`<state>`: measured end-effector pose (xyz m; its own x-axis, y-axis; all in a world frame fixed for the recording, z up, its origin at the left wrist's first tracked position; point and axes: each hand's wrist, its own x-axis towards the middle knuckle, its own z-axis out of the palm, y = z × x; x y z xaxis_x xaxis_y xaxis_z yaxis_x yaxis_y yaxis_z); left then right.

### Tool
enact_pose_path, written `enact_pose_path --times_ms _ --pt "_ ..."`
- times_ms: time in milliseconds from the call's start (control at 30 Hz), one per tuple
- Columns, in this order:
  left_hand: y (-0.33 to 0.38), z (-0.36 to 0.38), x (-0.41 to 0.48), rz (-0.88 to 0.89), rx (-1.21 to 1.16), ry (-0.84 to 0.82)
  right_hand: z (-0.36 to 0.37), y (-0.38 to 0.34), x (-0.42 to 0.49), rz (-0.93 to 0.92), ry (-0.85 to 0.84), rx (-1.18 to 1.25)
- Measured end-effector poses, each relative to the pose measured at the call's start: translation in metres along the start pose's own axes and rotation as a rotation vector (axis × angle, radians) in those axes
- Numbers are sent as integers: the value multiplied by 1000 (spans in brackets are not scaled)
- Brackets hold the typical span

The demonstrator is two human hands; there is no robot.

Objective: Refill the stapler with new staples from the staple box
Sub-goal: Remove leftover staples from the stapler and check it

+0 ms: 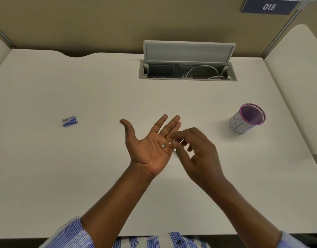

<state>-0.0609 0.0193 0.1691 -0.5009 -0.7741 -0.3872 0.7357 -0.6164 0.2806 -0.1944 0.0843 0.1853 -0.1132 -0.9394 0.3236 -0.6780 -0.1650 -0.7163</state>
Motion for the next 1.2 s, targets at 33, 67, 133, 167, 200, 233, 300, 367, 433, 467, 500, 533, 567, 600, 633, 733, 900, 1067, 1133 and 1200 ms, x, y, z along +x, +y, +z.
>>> enact_pose_path --times_ms 33,67,133,167,200,233,300,367,433,467,500,533,567,600,633,733,900,1067,1133,1200 --pt "-3 1 1 -8 3 5 1 -1 -4 -29 -34 -26" --pt "-5 2 1 -14 9 13 2 0 -6 -52 -54 -62" --pt "-10 4 3 -22 39 27 4 5 -10 -88 -55 -131" --pt "-12 5 4 -23 56 36 5 8 -11 -97 -47 -157" --pt "-14 6 5 -26 65 41 5 10 -12 -98 -39 -177" --pt "-17 6 7 -31 72 43 5 12 -12 -92 -33 -192" --pt "-20 6 11 -37 85 47 5 13 -12 -76 -38 -204" --pt "-26 6 14 -39 110 52 3 14 -11 -48 -57 -224" --pt "-30 6 17 -40 133 63 2 16 -10 -31 -86 -251" --pt "-32 6 18 -45 140 66 1 17 -11 -30 -102 -262" --pt "-34 6 18 -53 146 71 0 18 -11 -30 -118 -269" --pt "-36 6 19 -60 154 78 -1 18 -12 -24 -134 -266" --pt "-38 5 20 -65 158 85 -2 19 -13 -8 -147 -254" --pt "-40 5 22 -67 162 91 -5 21 -14 19 -159 -239" --pt "-42 5 23 -68 166 97 -7 22 -15 49 -167 -222" --pt "-47 6 28 -68 191 105 -13 27 -15 138 -180 -158" --pt "-59 10 33 -86 219 91 -22 38 -12 190 -227 -136" --pt "-67 11 39 -86 183 78 -35 53 -9 527 -155 242" --pt "-70 6 41 -80 174 90 -43 59 -7 827 -110 741" --pt "-74 -2 43 -84 183 104 -50 63 -5 998 -39 1070"
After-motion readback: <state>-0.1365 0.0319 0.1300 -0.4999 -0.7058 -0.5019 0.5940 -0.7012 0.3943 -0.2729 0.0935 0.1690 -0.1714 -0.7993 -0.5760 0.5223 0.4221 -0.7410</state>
